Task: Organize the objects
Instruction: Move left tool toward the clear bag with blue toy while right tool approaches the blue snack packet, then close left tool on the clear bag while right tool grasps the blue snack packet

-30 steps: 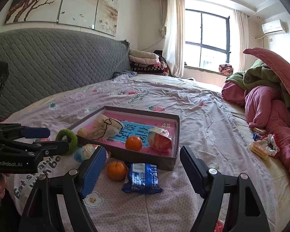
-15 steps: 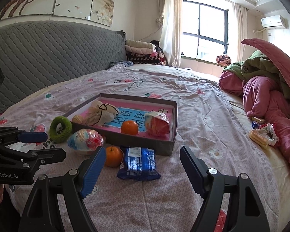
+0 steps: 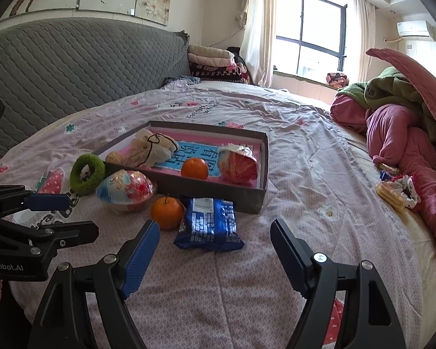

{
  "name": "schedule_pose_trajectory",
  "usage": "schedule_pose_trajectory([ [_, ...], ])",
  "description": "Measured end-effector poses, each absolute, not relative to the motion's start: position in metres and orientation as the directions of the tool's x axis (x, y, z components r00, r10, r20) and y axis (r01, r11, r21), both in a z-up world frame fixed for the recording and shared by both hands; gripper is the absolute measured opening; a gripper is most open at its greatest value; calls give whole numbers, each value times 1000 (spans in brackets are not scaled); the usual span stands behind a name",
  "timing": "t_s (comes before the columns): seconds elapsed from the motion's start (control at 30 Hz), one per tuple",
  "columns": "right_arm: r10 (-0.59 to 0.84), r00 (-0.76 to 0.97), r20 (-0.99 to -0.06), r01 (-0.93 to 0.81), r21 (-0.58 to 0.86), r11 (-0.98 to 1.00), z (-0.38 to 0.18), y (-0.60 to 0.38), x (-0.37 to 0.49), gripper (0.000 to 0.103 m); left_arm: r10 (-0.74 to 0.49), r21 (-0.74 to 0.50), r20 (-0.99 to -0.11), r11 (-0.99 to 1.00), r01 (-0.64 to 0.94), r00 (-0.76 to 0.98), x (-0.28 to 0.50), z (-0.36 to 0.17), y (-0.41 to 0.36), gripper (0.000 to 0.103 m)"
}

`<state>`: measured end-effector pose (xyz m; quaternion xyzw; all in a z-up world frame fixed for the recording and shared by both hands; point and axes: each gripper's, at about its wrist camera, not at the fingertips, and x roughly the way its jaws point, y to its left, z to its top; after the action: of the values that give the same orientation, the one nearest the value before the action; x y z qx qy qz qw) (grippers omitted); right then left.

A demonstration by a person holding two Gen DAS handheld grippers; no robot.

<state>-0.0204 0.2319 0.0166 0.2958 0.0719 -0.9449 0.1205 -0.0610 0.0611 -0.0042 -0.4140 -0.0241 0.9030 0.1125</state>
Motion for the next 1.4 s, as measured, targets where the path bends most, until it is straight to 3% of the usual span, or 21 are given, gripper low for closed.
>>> schedule_pose_trajectory([
  [0.6,-165,-744,-648,269,-65,-961,-4,229,-31,78,234,-145,-777,-970,-197,-584,-63,-33,69,72],
  [1.4,-186,-708,-681,271,-19,-962,-19,228,-52,78,228,-151,-747,-973,-175,-624,-100,-38,59,72],
])
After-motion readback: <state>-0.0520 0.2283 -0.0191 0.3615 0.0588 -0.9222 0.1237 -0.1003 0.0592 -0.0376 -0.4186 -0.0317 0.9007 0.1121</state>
